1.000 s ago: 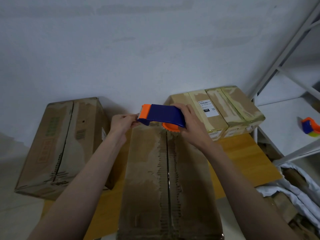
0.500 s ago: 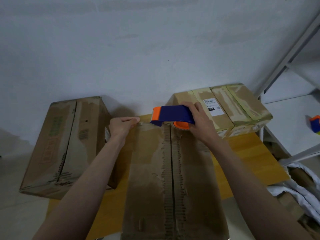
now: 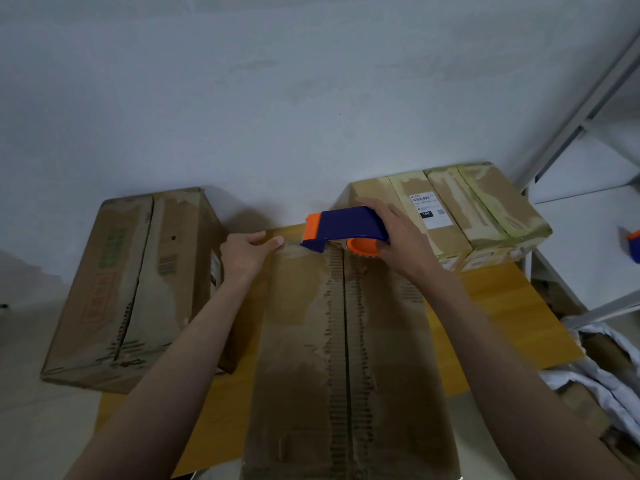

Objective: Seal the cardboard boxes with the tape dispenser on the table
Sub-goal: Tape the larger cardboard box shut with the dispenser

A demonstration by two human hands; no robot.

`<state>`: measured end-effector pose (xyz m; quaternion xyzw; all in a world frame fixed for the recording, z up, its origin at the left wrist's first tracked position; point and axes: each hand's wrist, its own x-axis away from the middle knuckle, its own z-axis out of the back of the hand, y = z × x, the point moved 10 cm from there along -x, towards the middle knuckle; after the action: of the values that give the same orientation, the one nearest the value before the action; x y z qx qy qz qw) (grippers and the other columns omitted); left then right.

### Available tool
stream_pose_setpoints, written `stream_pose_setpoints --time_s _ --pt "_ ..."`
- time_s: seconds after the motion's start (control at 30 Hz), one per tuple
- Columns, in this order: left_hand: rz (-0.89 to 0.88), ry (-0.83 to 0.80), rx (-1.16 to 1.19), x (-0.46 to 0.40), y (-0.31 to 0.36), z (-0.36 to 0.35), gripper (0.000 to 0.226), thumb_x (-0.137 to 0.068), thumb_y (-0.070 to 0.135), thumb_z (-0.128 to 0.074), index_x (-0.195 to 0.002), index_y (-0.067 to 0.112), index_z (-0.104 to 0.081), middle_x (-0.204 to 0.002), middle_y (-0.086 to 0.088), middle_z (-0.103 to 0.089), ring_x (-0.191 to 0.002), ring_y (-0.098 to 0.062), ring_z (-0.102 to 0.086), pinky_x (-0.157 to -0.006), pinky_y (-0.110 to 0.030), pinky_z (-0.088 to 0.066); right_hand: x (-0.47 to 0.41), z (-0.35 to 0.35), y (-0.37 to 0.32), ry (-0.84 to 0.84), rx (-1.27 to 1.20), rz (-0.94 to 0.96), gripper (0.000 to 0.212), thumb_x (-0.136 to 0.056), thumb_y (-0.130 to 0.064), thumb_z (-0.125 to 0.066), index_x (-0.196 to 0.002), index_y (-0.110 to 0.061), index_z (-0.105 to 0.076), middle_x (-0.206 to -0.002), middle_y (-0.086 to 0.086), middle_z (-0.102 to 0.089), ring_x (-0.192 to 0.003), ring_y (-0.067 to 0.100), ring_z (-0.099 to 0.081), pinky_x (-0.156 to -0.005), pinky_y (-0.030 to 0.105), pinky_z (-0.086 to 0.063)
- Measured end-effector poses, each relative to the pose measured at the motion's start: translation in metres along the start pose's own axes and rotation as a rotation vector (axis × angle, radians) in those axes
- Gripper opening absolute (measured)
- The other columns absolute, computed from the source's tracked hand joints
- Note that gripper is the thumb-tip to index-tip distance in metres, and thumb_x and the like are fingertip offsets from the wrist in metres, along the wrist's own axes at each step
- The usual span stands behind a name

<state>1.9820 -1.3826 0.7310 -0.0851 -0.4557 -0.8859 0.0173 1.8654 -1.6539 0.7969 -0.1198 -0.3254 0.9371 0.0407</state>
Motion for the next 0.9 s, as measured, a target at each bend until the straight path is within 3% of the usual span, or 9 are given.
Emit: stream_pose_setpoints --time_s 0.1,0.2,0.27,0.4,0.57,0.73,0.8,0.9 --pt "-0.067 0.006 -0.237 0.007 0.001 0.004 0.078 -0.088 0.056 -0.067 -0.147 0.009 -0.048 -0.130 -0.009 -0.060 -0.122 -0.021 -0.055 -0.105 -0.038 -0.043 0.002 0.000 0.015 0.036 -0.161 -0.108 0.071 -0.086 -0.013 -0.074 -0.143 -0.031 -0.034 -0.118 -0.012 -0.055 -0.111 0.015 -0.058 -0.081 0.027 -0.049" --pt "-0.341 0.050 -0.389 0.039 0.032 -0.010 0.069 -0.101 0.045 -0.051 -0.157 0.011 -0.029 -0.160 -0.009 -0.032 -0.148 -0.024 -0.029 -0.119 -0.042 -0.031 0.004 -0.007 0.026 0.027 -0.272 -0.115 0.057 -0.088 -0.016 -0.073 -0.137 -0.020 -0.045 -0.118 -0.012 -0.057 -0.111 0.010 -0.057 -0.078 0.017 -0.045" --pt "-0.434 -0.051 -0.449 0.063 0.039 -0.037 0.068 -0.105 0.047 -0.037 -0.160 0.013 -0.017 -0.167 -0.004 -0.016 -0.154 -0.018 -0.013 -0.124 -0.039 -0.020 0.007 -0.012 0.032 0.007 -0.328 -0.119 0.053 -0.090 -0.023 -0.072 -0.136 -0.023 -0.046 -0.119 -0.015 -0.058 -0.109 0.001 -0.056 -0.078 0.014 -0.046" --pt "-0.415 -0.185 -0.603 0.076 0.023 -0.073 0.078 -0.102 0.062 -0.014 -0.159 0.014 0.010 -0.167 -0.002 0.015 -0.153 -0.014 0.017 -0.127 -0.038 -0.003 0.012 -0.016 0.041 -0.001 -0.389 -0.159 0.052 -0.092 -0.022 -0.073 -0.136 -0.022 -0.045 -0.122 -0.014 -0.057 -0.111 -0.003 -0.055 -0.076 0.006 -0.047" --pt "-0.484 -0.239 -0.681 0.064 0.024 -0.076 0.082 -0.099 0.068 -0.009 -0.159 0.015 0.012 -0.167 -0.003 0.015 -0.152 -0.014 0.018 -0.127 -0.037 -0.001 0.015 -0.012 0.035 -0.029 -0.371 -0.121 0.054 -0.086 -0.038 -0.067 -0.133 -0.023 -0.046 -0.118 -0.016 -0.058 -0.107 0.000 -0.057 -0.078 0.019 -0.050" --pt "-0.676 -0.326 -0.711 0.062 0.037 -0.075 0.077 -0.101 0.066 -0.011 -0.160 0.022 0.010 -0.167 0.005 0.018 -0.151 -0.006 0.020 -0.126 -0.034 0.002 0.032 -0.011 0.040 -0.003 -0.377 -0.105 0.050 -0.084 -0.041 -0.071 -0.125 -0.027 -0.047 -0.107 -0.007 -0.064 -0.095 0.017 -0.065 -0.075 0.049 -0.056" --pt "-0.725 -0.337 -0.754 0.066 0.040 -0.079 0.074 -0.100 0.065 -0.006 -0.160 0.024 0.008 -0.167 0.006 0.016 -0.151 -0.005 0.021 -0.126 -0.037 0.003 0.037 -0.008 0.041 0.020 -0.347 -0.099 0.047 -0.084 -0.043 -0.070 -0.121 -0.027 -0.046 -0.108 -0.007 -0.064 -0.094 0.017 -0.065 -0.074 0.048 -0.057" --pt "-0.723 -0.351 -0.734 0.066 0.041 -0.083 0.072 -0.101 0.063 -0.010 -0.160 0.025 0.007 -0.168 0.007 0.011 -0.151 -0.003 0.018 -0.126 -0.035 0.000 0.039 0.005 0.038 0.069 -0.315 -0.075 0.043 -0.083 -0.047 -0.065 -0.115 -0.028 -0.043 -0.107 -0.010 -0.059 -0.093 0.006 -0.061 -0.069 0.024 -0.055"
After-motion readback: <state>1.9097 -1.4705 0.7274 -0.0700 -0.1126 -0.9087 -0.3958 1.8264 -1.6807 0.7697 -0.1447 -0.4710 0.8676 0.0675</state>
